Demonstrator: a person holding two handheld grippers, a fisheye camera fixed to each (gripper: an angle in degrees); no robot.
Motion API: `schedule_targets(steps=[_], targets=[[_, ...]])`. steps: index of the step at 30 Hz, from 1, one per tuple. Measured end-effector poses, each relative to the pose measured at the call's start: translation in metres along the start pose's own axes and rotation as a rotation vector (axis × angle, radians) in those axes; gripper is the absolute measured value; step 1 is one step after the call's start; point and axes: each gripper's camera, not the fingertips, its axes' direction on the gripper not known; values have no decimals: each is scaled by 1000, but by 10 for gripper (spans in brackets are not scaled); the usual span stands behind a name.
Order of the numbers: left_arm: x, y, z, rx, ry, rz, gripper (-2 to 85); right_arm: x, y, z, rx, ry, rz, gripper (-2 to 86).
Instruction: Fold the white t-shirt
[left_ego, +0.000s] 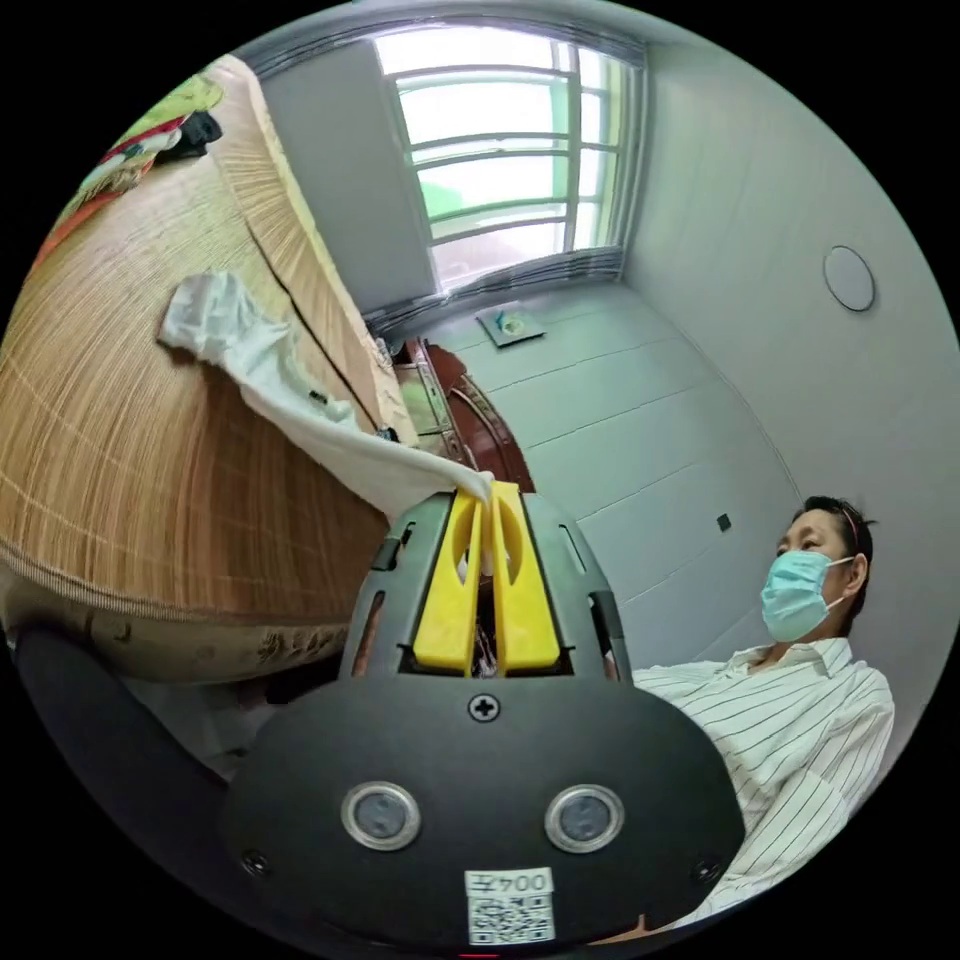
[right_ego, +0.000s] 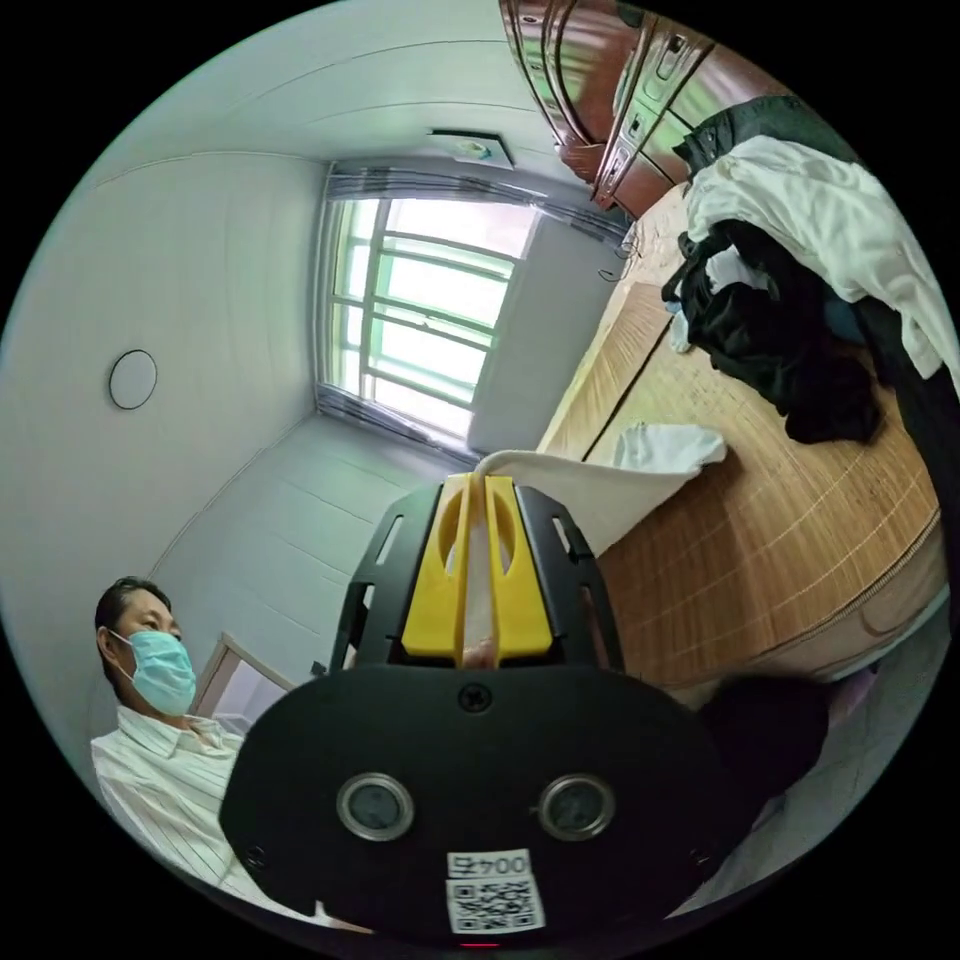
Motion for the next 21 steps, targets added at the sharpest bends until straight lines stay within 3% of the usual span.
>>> schedule_targets(steps=[7, 13, 21], targets=[[169, -42, -80, 40, 37, 283, 28, -111, 8, -35, -11, -185, -251, 35], [259, -82, -107, 58, 5, 385, 28, -183, 3, -45, 8, -226, -386, 34], [272, -227, -64, 19, -102, 374, 29, -240, -58, 13, -20, -106, -454, 35]])
